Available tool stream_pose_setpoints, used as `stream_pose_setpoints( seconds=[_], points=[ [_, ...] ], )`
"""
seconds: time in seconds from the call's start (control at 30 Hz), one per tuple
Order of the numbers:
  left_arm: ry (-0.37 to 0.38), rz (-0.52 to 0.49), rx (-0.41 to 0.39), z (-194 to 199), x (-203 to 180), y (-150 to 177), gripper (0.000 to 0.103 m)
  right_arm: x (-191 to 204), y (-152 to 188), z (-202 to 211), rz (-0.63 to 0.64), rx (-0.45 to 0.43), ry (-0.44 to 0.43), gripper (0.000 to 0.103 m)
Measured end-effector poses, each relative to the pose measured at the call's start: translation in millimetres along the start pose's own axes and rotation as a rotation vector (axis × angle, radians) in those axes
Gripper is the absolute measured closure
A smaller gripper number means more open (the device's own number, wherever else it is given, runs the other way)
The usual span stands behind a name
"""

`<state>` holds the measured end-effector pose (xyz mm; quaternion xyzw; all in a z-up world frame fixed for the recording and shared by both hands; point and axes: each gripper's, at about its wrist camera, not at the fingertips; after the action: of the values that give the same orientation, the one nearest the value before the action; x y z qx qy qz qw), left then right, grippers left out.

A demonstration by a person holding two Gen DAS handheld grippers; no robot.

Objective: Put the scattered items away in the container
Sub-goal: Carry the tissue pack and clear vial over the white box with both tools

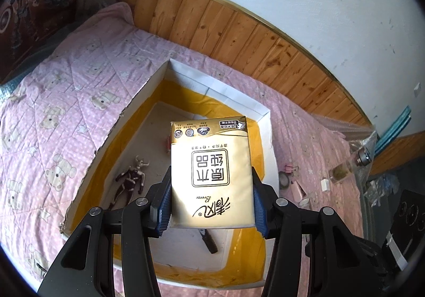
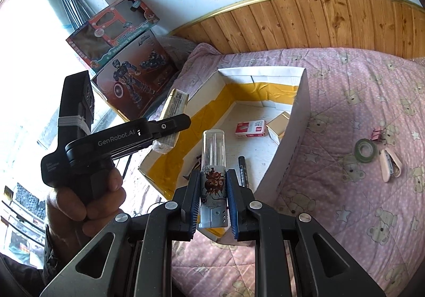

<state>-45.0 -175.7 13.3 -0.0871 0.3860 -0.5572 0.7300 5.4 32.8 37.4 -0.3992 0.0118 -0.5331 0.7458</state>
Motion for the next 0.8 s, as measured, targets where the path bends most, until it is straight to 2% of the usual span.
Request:
stream_pose_setpoints(
  seconds=[0.53, 0.8],
  points=[
    [-0.090, -0.060, 0.006, -24, 3, -54, 0.051, -1, -30, -43, 0.020, 0.084, -0.024, 0.083],
    [-0.137, -0.199, 0.100, -54, -4, -79, 0.051, 2, -39, -67, -0.003, 0.154, -0.050, 0.083]
  ],
)
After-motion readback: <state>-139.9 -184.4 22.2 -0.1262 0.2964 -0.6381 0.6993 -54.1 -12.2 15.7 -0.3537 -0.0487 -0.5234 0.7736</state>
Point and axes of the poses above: each gripper's, at about its wrist camera, not at the fingertips, and z roughly against the way its jaws point, x to its left, y to its underside, and after that the axes turned 5 degrees about y, right-handed
